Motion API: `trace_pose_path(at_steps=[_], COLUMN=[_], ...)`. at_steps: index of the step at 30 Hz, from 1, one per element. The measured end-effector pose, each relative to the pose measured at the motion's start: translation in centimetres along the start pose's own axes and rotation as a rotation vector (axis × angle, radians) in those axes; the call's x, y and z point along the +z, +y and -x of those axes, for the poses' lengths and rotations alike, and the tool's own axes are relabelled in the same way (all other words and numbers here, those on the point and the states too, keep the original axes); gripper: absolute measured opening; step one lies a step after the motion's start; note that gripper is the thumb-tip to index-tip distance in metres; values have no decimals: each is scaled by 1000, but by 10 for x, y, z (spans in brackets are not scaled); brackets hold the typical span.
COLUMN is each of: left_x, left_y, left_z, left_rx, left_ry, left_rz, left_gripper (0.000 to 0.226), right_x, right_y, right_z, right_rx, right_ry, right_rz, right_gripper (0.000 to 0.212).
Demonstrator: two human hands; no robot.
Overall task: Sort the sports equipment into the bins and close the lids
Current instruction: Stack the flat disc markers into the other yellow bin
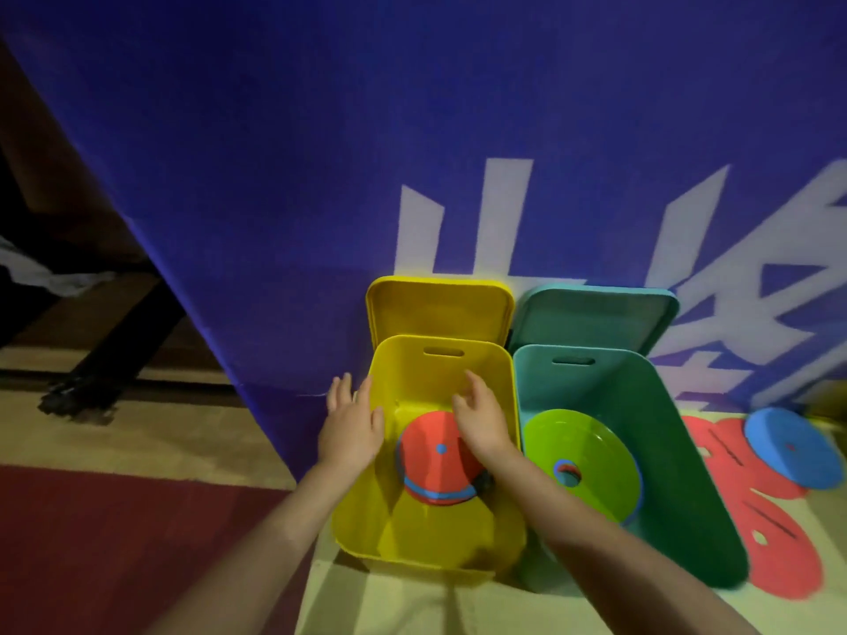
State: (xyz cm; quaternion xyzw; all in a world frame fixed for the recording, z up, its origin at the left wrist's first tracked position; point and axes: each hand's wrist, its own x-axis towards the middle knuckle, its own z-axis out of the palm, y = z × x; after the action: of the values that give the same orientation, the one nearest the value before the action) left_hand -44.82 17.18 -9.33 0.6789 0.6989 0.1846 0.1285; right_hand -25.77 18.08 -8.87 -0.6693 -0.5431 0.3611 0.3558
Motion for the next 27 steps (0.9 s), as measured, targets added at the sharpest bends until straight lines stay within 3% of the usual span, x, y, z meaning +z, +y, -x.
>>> trace_pose_path(at_steps=[3, 7, 11, 17, 22, 27], left_x=[-14, -15, 16, 72, 116, 166], left_y=[46, 138, 223, 324, 395, 443], left_z=[0, 12, 48, 83, 92, 87], left_rx=[74, 281, 378, 447, 447, 415], left_ry=[59, 45, -100, -274, -346, -403], left_rz=[42, 265, 481, 485, 426, 357], left_gripper=[53, 47, 39, 42, 42, 42], right_x=[-54, -128, -199, -293, -353, -389], right_y=[-16, 2, 62, 142, 244, 283], right_z=[15, 42, 65, 93, 95, 95], right_rx=[-164, -190, -51, 154, 388, 489], right_ry=[42, 152, 411, 681, 648, 508], right_rz=[-179, -350, -429, -407, -269, -72], right_gripper=[28, 24, 22, 20, 27, 29])
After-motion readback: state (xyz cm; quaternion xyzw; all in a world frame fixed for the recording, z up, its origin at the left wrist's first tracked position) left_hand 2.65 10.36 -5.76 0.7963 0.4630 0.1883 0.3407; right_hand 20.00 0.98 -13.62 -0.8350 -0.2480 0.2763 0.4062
